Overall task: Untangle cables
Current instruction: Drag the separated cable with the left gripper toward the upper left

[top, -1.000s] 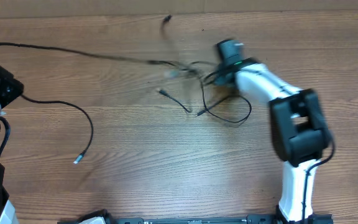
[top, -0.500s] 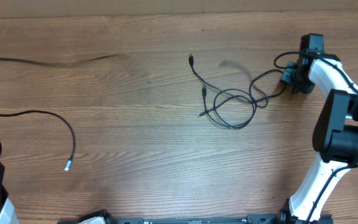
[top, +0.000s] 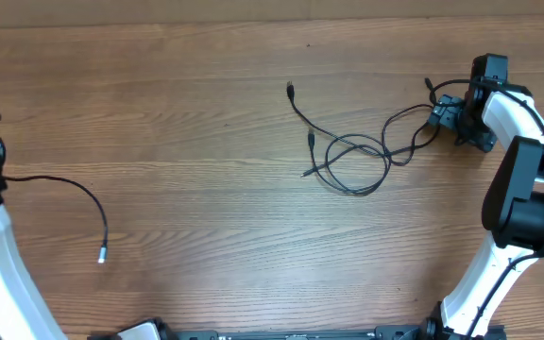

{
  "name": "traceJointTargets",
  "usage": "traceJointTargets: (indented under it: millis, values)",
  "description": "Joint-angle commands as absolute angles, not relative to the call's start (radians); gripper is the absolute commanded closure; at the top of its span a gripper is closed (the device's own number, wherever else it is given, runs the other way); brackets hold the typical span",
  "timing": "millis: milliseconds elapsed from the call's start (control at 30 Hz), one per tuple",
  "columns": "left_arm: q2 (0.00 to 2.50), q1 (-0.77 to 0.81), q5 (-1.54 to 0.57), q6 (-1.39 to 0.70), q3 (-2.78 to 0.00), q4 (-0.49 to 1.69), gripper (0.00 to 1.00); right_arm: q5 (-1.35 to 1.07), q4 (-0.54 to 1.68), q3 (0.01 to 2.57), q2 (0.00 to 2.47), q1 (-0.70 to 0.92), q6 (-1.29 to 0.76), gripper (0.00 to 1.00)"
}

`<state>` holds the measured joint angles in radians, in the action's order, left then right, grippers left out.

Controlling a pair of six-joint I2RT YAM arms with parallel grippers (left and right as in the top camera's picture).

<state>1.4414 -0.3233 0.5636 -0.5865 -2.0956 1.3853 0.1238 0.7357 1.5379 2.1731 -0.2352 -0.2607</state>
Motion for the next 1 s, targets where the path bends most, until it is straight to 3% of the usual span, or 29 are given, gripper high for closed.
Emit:
traceJointTargets:
  millis: [0,200,400,800,967]
  values:
    - [1.481,-0.33,0.395,-0.606,-2.112,1.392,0.96,0.125,0.768,1.459,2.289,-0.236,-0.266,0.0]
    - [1.527,-0.33,0.099,-0.441,-2.112,1.381,0.96,0.125,0.76,1.459,2.289,-0.236,-0.266,0.0]
    - [1.534,-0.33,-0.263,-0.218,-2.112,1.18,0.96,0.125,0.721,1.459,2.289,-0.236,-0.265,0.0]
    - [1.67,-0.352,-0.043,-0.232,-2.112,0.742,0.96,0.125,0.651,1.459,2.289,-0.236,-0.265,0.0]
    - [1.764,-0.373,0.245,-0.279,-2.112,0.613,0.96,0.125,0.65,1.459,2.289,-0.236,-0.265,0.0]
